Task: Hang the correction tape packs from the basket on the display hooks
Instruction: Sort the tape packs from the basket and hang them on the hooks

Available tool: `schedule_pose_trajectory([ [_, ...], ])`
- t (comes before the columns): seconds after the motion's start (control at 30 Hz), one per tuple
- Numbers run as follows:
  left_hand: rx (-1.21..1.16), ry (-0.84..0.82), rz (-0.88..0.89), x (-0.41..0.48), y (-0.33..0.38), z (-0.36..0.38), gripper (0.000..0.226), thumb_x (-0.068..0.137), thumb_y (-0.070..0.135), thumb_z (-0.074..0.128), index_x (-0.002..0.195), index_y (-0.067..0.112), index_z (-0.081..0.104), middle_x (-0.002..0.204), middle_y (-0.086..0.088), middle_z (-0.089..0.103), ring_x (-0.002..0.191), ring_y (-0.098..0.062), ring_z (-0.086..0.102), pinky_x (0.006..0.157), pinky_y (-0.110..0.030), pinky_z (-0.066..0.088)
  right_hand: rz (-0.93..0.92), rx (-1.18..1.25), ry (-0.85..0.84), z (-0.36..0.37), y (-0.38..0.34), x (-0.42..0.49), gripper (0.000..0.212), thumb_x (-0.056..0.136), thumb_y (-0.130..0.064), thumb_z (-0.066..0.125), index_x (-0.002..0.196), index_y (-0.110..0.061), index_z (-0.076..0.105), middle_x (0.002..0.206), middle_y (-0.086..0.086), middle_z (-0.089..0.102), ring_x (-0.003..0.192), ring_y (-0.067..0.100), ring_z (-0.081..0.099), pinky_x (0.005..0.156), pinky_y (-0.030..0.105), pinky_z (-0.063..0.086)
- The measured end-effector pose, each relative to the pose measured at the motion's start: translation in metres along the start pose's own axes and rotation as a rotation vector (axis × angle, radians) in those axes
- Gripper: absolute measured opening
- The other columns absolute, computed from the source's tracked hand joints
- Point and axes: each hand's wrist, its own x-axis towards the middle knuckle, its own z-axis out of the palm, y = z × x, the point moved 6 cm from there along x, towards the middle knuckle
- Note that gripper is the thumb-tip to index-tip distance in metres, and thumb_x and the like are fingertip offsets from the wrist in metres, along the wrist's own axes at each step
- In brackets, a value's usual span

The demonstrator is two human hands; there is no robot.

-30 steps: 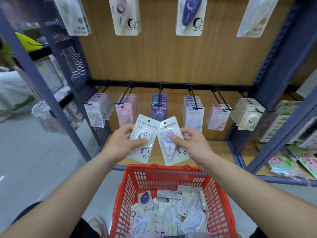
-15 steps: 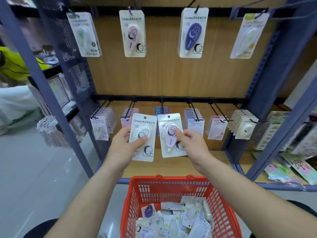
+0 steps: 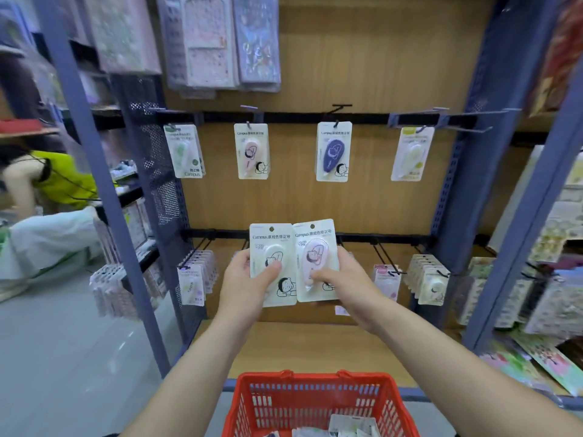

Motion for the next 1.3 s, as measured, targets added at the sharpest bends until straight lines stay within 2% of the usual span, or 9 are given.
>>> schedule_pose_trajectory([
  [0.07,0.02,0.01,0.005,0.008,0.011,-0.004,0.025,0.093,0.021,0.074,0.115,0.024,0.063,0.107,0.006,0.076,0.091,-0.013,0.076,0.07,-0.038,0.062,-0.024,0.023,-0.007,0.001,-0.015,0.009,0.04,0.086,0.0,0.069,0.119,-0.021,0.061,0.112,0.003,0.076,0.101,0.029,0.074,0.076,0.043,0.06],
  [0.13,0.032,0.052,0.021,0.022,0.022,-0.016,0.026,0.092,0.019,0.074,0.116,0.022,0.063,0.108,0.004,0.075,0.095,-0.016,0.075,0.072,-0.035,0.062,-0.075,0.05,0.053,0.002,-0.03,0.026,0.035,0.089,-0.007,0.073,0.12,-0.019,0.062,0.115,0.004,0.075,0.101,0.026,0.074,0.084,0.047,0.061],
  [0.27,0.038,0.141,0.042,0.053,0.04,-0.049,0.025,0.093,0.014,0.072,0.116,0.018,0.063,0.106,0.001,0.074,0.09,-0.017,0.074,0.055,-0.022,0.056,-0.168,0.071,0.169,0.015,-0.065,0.072,0.035,0.092,-0.009,0.074,0.122,-0.013,0.058,0.111,-0.001,0.074,0.081,0.008,0.075,0.061,0.026,0.06],
  [0.33,0.046,0.165,0.039,0.069,0.048,-0.063,0.023,0.095,0.011,0.069,0.116,0.017,0.063,0.106,0.001,0.074,0.086,-0.015,0.074,0.053,-0.024,0.056,-0.179,0.07,0.188,0.028,-0.079,0.098,0.037,0.094,-0.013,0.071,0.128,-0.018,0.056,0.115,-0.004,0.07,0.087,0.013,0.075,0.062,0.029,0.062],
  [0.47,0.092,0.196,0.072,0.094,0.062,-0.087,0.027,0.093,0.009,0.066,0.116,0.022,0.061,0.108,0.004,0.072,0.094,-0.018,0.072,0.068,-0.033,0.056,-0.224,0.063,0.188,0.056,-0.107,0.142,0.038,0.098,-0.019,0.064,0.133,-0.025,0.052,0.113,-0.011,0.064,0.094,0.014,0.07,0.064,0.032,0.063],
  [0.93,0.044,0.179,0.099,0.136,0.069,-0.11,0.029,0.094,0.007,0.067,0.118,0.021,0.062,0.106,0.007,0.074,0.088,-0.012,0.073,0.063,-0.026,0.053,-0.252,0.006,0.203,0.086,-0.131,0.214,0.033,0.1,-0.022,0.06,0.132,-0.026,0.053,0.115,-0.009,0.066,0.095,0.014,0.071,0.062,0.031,0.063],
  [1.1,0.023,0.18,0.092,0.141,0.068,-0.111,0.031,0.093,0.006,0.068,0.119,0.021,0.062,0.107,0.006,0.075,0.088,-0.013,0.074,0.067,-0.03,0.056,-0.242,-0.213,0.25,0.081,-0.125,0.222,0.038,0.1,-0.026,0.06,0.137,-0.029,0.052,0.123,-0.009,0.065,0.094,0.008,0.065,0.075,0.038,0.064],
  [1.23,0.023,0.14,0.088,0.138,0.064,-0.106,0.034,0.092,0.007,0.072,0.122,0.019,0.064,0.104,0.006,0.078,0.09,-0.014,0.076,0.072,-0.031,0.058,-0.175,-0.487,0.318,0.071,-0.102,0.214,0.061,0.099,-0.038,0.06,0.153,-0.021,0.038,0.143,0.002,0.049,0.116,0.022,0.057,0.089,0.033,0.046],
  [1.3,0.025,0.102,0.079,0.134,0.06,-0.1,0.034,0.091,0.008,0.074,0.122,0.018,0.064,0.102,0.005,0.079,0.09,-0.015,0.077,0.073,-0.032,0.059,-0.167,-0.45,0.298,0.068,-0.087,0.196,0.05,0.1,-0.038,0.058,0.145,-0.021,0.047,0.14,0.0,0.053,0.111,0.018,0.057,0.089,0.032,0.045],
])
